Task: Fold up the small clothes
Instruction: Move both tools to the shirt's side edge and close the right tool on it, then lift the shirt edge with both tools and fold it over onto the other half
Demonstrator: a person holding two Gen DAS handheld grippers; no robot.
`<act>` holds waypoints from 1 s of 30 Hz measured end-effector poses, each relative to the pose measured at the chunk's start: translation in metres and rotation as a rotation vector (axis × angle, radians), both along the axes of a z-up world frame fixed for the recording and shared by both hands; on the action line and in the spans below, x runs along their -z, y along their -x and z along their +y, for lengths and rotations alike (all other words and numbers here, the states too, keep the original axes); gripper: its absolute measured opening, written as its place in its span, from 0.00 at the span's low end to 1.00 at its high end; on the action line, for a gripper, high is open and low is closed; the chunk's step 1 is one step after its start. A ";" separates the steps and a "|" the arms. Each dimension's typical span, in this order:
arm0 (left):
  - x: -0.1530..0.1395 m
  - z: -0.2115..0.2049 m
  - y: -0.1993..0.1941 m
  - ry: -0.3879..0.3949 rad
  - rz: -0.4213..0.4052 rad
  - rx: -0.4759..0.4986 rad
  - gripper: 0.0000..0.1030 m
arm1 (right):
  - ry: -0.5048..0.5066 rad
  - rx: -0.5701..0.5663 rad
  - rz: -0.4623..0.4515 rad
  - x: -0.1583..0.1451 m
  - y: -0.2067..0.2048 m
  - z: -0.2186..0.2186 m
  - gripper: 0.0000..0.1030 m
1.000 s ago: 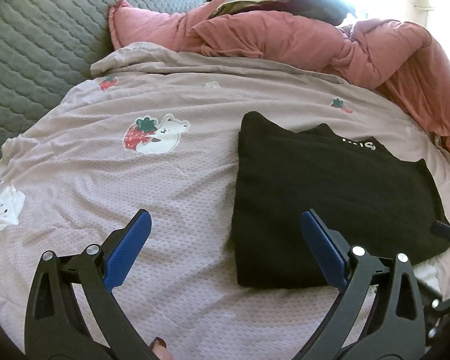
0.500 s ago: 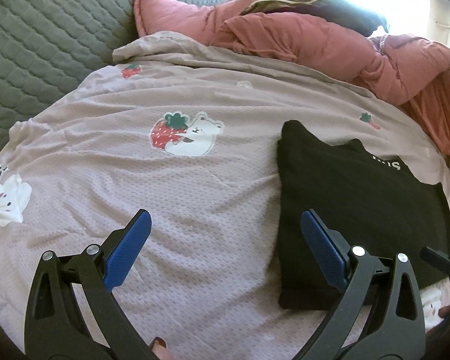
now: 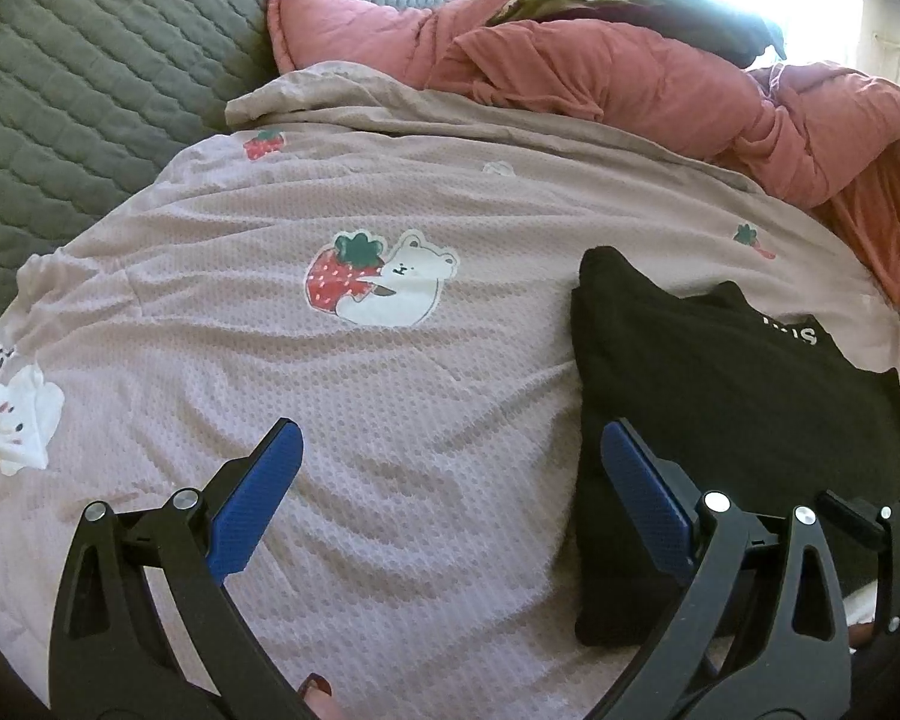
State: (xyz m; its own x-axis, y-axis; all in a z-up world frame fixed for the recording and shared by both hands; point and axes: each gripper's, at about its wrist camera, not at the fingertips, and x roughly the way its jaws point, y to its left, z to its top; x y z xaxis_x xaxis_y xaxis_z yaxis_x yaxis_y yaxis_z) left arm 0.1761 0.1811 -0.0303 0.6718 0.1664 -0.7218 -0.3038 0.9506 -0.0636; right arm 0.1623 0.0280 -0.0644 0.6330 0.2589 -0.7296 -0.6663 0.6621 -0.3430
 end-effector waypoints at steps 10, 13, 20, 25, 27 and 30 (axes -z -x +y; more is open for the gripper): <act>0.006 0.005 -0.007 0.014 0.013 -0.004 0.91 | 0.003 0.023 -0.043 0.004 -0.019 0.011 0.93; 0.007 0.007 -0.008 0.032 0.016 -0.004 0.91 | -0.019 0.035 -0.062 0.002 -0.019 0.008 0.88; 0.005 0.015 -0.014 0.179 -0.016 0.000 0.91 | -0.126 0.030 -0.065 -0.013 -0.016 -0.008 0.38; 0.006 0.015 -0.023 0.454 -0.054 0.074 0.91 | -0.217 0.043 -0.049 -0.025 -0.013 -0.027 0.24; 0.006 0.011 -0.028 0.572 -0.085 0.123 0.91 | -0.254 0.048 -0.042 -0.029 -0.014 -0.035 0.20; 0.007 0.001 -0.038 0.661 -0.078 0.167 0.91 | -0.287 0.052 -0.039 -0.035 -0.012 -0.046 0.18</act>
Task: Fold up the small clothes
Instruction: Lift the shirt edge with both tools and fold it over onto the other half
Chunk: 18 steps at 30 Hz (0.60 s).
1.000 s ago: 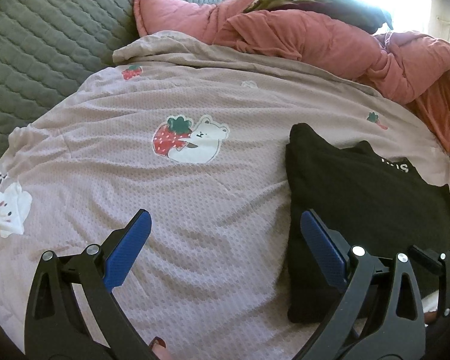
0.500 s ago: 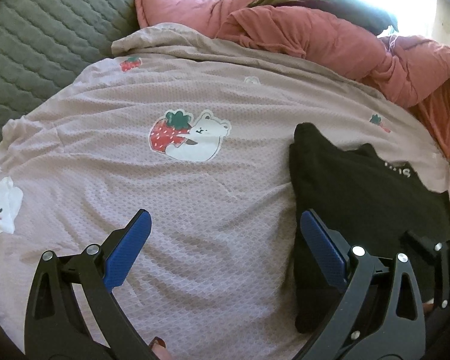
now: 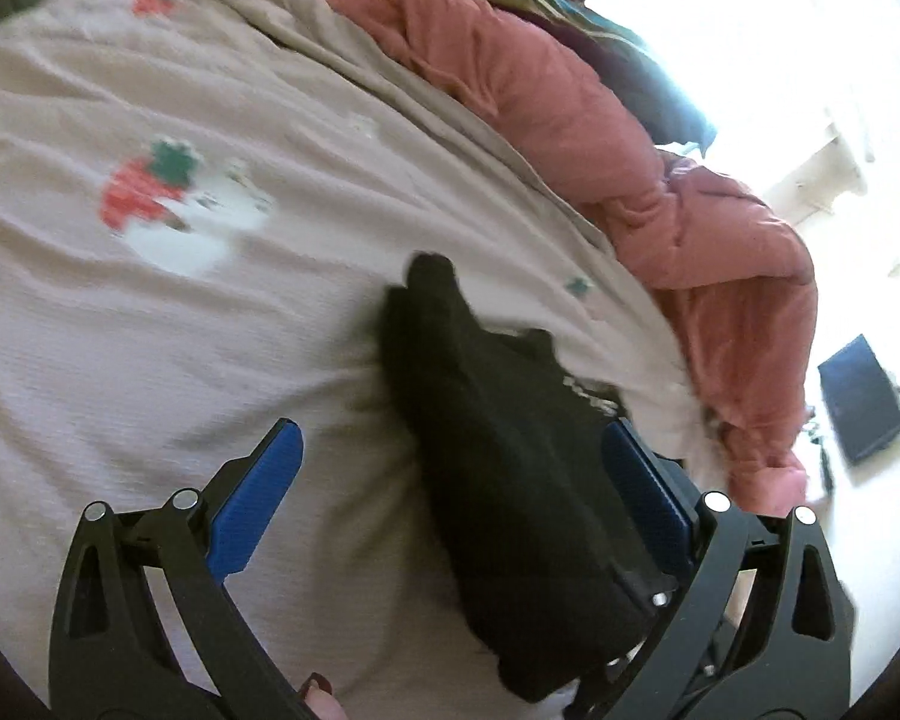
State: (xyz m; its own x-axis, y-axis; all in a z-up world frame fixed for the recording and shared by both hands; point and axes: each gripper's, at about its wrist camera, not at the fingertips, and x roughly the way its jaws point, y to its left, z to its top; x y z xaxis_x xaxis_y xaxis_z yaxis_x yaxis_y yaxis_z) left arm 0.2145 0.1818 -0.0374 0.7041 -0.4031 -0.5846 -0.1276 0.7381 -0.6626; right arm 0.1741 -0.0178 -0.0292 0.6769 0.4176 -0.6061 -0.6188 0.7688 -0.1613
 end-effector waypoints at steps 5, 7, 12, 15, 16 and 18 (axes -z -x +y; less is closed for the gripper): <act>0.003 -0.018 -0.024 0.081 0.060 0.064 0.91 | -0.013 -0.004 -0.029 -0.007 0.010 -0.013 0.15; -0.001 -0.028 -0.028 0.068 0.068 0.079 0.91 | -0.015 -0.009 -0.034 -0.009 0.013 -0.016 0.15; -0.012 -0.053 -0.032 -0.004 0.084 0.093 0.74 | -0.035 -0.006 -0.034 -0.015 0.018 -0.027 0.14; -0.023 -0.072 -0.031 -0.060 0.090 0.094 0.43 | -0.056 0.010 -0.037 -0.019 0.020 -0.038 0.14; -0.026 -0.075 -0.031 -0.060 0.093 0.099 0.37 | -0.068 0.020 -0.034 -0.020 0.020 -0.043 0.13; -0.037 -0.088 -0.030 -0.077 0.083 0.105 0.30 | -0.101 0.048 -0.024 -0.024 0.021 -0.057 0.13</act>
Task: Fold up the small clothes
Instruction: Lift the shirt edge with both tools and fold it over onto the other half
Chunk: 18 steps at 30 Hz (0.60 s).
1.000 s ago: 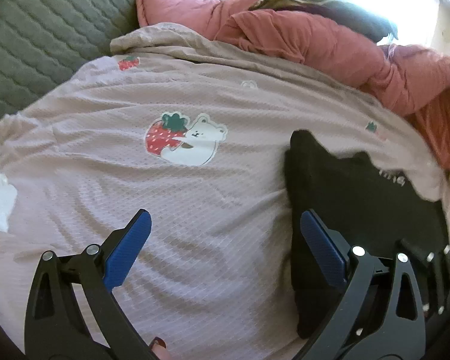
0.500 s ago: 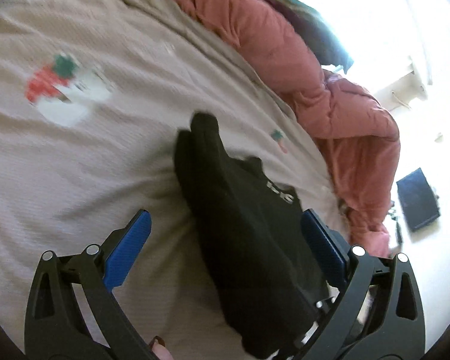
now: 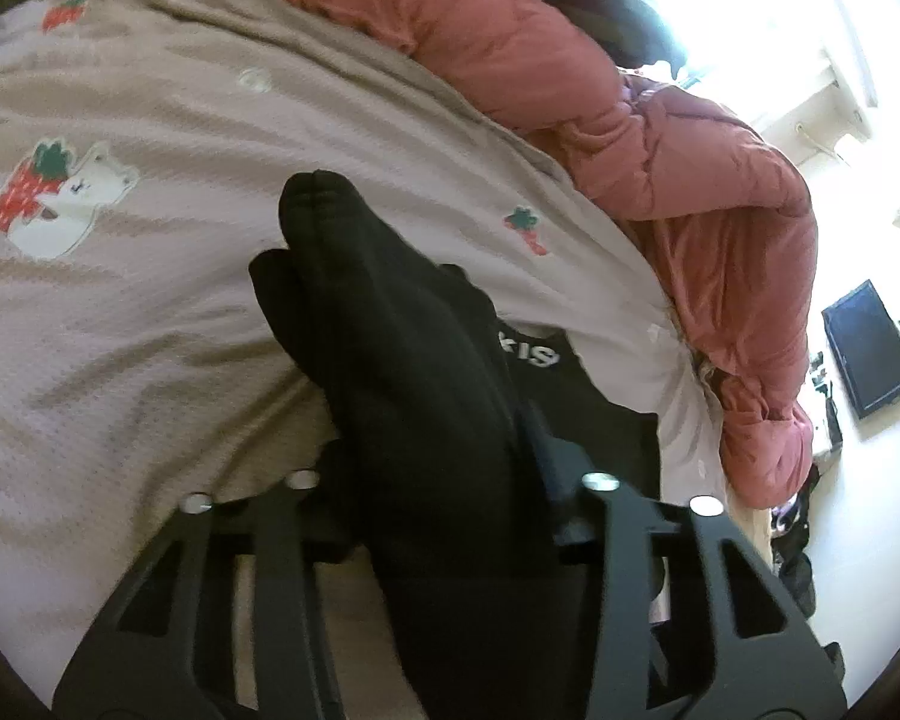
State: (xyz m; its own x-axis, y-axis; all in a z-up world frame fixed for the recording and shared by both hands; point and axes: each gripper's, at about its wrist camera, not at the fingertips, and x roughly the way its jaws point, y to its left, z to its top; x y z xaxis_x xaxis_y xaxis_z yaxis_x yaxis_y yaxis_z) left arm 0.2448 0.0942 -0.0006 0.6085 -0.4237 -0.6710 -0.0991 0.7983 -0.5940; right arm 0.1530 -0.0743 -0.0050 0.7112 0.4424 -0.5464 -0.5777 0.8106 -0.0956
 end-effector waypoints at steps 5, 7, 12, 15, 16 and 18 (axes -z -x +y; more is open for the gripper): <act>-0.032 -0.039 0.000 -0.028 -0.047 0.036 0.29 | -0.139 0.073 0.067 -0.006 0.000 -0.045 0.11; -0.038 -0.054 -0.001 -0.045 -0.052 0.046 0.29 | -0.174 0.093 0.085 -0.007 0.001 -0.058 0.10; -0.039 -0.094 -0.008 -0.077 -0.042 0.075 0.29 | -0.277 0.145 0.156 -0.002 -0.001 -0.098 0.06; -0.033 -0.118 -0.012 -0.087 -0.025 0.089 0.29 | -0.324 0.174 0.209 0.005 -0.003 -0.118 0.06; -0.032 -0.124 -0.013 -0.092 -0.022 0.093 0.29 | -0.336 0.178 0.221 0.007 -0.004 -0.124 0.06; -0.029 -0.139 -0.015 -0.103 -0.016 0.107 0.29 | -0.357 0.193 0.241 0.011 -0.005 -0.136 0.06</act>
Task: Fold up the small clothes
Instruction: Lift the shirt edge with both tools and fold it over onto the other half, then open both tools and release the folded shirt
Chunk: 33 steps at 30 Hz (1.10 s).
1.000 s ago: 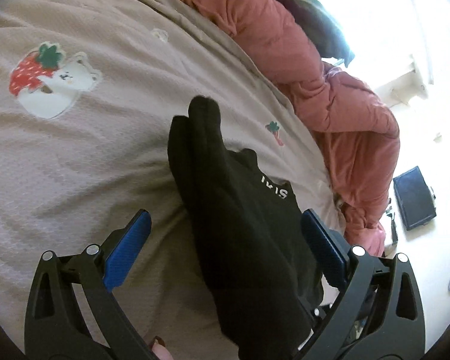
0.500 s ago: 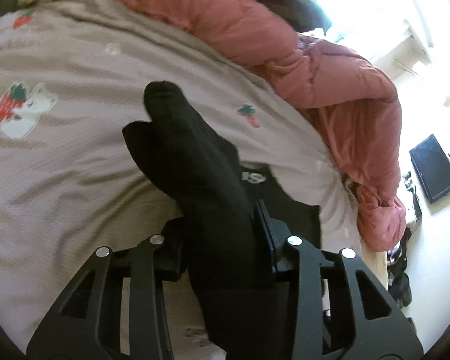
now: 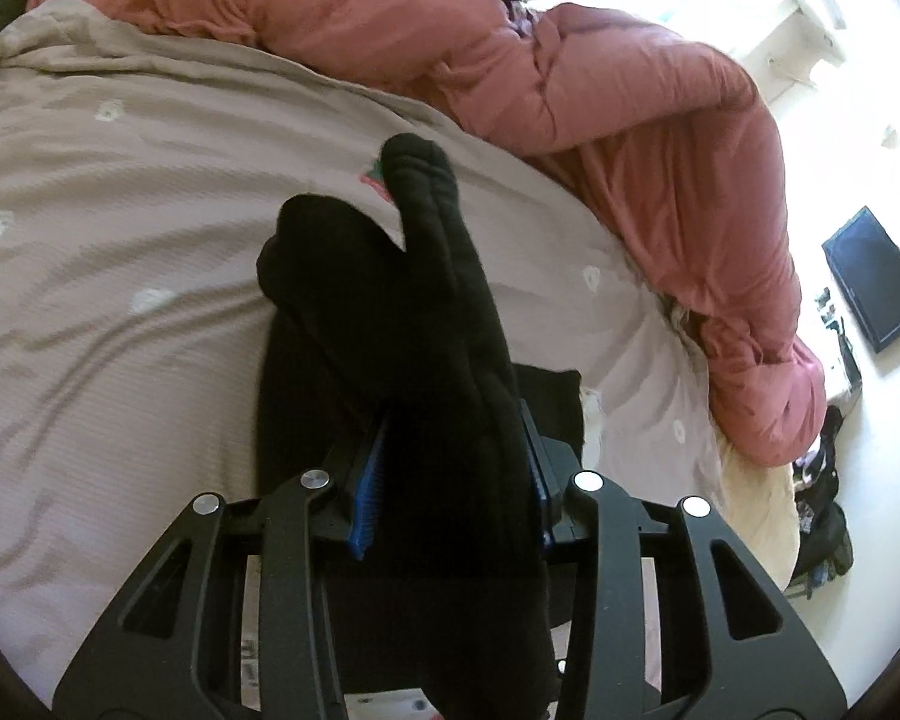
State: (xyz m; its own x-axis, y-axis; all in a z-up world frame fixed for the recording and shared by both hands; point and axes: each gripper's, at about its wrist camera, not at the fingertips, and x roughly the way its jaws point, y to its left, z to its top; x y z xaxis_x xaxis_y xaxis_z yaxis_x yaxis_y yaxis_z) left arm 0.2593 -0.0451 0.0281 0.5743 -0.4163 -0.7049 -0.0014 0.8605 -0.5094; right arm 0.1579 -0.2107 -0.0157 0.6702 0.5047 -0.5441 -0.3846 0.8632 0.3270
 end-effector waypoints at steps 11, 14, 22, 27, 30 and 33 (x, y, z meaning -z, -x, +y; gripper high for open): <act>0.016 -0.064 -0.010 -0.056 0.022 0.064 0.56 | -0.098 0.088 0.130 0.023 -0.008 -0.057 0.06; 0.019 -0.067 -0.004 -0.007 0.010 0.093 0.68 | -0.125 0.112 0.179 0.034 -0.011 -0.068 0.06; 0.016 -0.020 0.032 -0.074 -0.058 -0.045 0.68 | -0.152 0.132 0.206 0.041 -0.005 -0.081 0.07; 0.033 -0.007 0.047 -0.205 -0.046 -0.054 0.68 | -0.142 0.114 0.219 0.037 -0.005 -0.084 0.14; 0.049 -0.018 0.051 -0.242 -0.027 -0.002 0.69 | -0.158 0.100 0.222 0.027 0.004 -0.092 0.25; 0.058 -0.021 0.057 -0.244 -0.041 0.003 0.69 | -0.167 0.100 0.208 0.016 0.009 -0.104 0.50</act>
State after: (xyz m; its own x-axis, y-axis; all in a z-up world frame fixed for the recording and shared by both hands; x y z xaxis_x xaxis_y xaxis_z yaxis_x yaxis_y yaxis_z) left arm 0.2022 -0.0659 -0.0298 0.6038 -0.2379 -0.7608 0.0175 0.9581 -0.2857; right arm 0.1484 -0.3143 -0.0321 0.6042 0.5353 -0.5902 -0.2097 0.8214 0.5304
